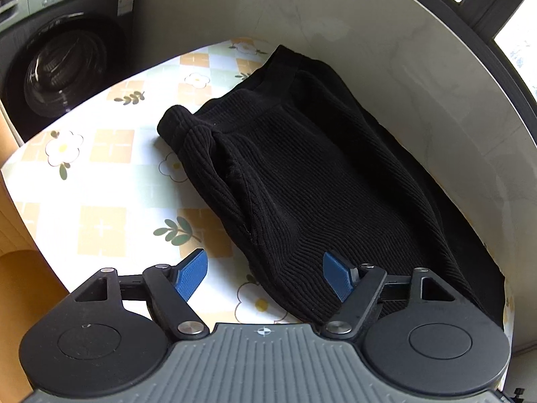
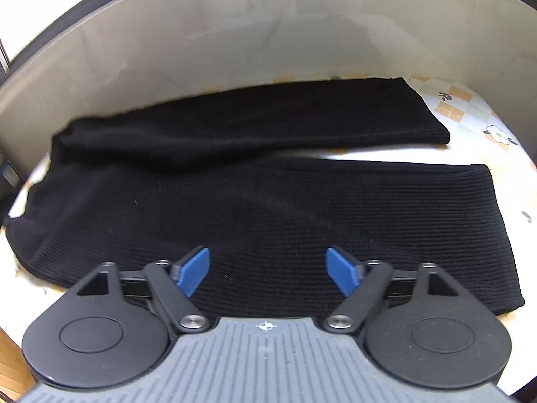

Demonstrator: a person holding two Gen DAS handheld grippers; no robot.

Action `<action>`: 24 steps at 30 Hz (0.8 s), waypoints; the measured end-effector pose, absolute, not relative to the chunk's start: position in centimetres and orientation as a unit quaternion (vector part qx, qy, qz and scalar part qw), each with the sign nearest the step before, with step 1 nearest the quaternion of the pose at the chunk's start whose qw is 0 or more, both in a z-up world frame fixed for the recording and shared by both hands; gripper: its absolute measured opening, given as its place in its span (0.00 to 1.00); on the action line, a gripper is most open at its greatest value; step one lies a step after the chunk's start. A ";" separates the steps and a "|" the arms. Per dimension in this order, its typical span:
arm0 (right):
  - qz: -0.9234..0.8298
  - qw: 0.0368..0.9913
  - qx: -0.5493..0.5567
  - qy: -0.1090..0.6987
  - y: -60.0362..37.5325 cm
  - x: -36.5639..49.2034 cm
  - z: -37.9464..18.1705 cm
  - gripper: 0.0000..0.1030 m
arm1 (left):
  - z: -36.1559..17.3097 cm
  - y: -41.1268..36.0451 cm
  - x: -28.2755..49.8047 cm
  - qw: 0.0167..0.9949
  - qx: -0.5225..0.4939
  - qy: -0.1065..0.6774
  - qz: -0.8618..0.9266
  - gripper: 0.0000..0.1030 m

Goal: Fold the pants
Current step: 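Move both tools over the pants toward the waistband and legs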

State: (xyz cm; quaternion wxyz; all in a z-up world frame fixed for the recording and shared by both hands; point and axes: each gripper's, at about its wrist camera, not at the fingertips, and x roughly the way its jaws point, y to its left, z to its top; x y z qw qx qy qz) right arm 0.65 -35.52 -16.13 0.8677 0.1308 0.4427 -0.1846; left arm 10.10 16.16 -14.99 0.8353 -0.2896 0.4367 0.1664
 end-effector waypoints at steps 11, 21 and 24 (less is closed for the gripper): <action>-0.217 0.855 0.133 0.453 -33.7 3.2 -18.4 0.73 | -19.5 18.7 15.1 0.819 -0.313 0.453 0.162 0.74; -0.236 0.850 0.133 0.452 -34.3 4.7 -19.1 0.73 | -20.4 19.0 15.7 0.816 -0.298 0.461 0.183 0.17; -0.241 0.847 0.137 0.454 -34.7 4.5 -19.3 0.73 | -19.9 19.2 14.4 0.819 -0.299 0.451 0.193 0.17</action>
